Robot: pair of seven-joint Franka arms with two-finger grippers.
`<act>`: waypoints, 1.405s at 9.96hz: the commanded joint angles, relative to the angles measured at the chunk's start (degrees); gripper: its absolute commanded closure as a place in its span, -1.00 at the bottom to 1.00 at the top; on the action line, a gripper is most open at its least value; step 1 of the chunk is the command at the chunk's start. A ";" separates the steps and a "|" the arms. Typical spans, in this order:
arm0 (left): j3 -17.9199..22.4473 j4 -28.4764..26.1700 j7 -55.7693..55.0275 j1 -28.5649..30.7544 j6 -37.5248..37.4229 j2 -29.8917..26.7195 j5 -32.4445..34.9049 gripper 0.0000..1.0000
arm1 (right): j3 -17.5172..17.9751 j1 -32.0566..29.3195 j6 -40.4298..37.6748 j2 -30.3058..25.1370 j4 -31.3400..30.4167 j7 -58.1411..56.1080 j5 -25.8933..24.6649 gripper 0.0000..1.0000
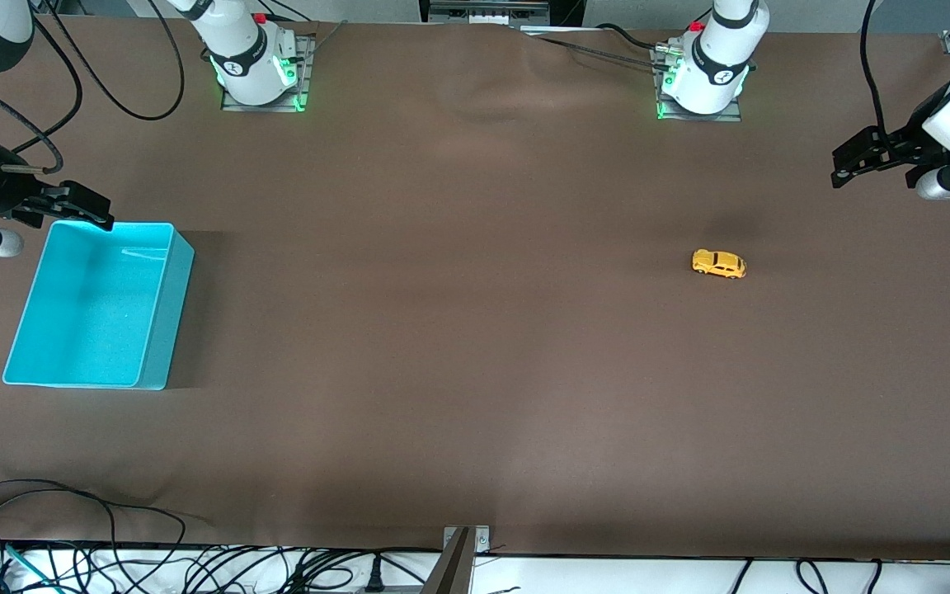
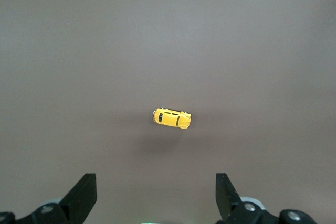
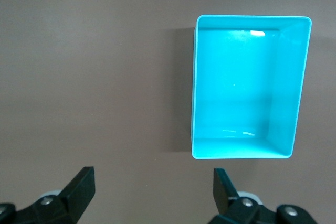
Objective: Wind up and store yellow beetle car
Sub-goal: 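Lower the left gripper down onto the yellow beetle car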
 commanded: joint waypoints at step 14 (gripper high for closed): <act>-0.13 -19.02 0.67 0.34 23.30 0.85 1.06 -1.00 | -0.05 -0.38 -0.43 1.31 1.24 -0.72 0.89 -1.00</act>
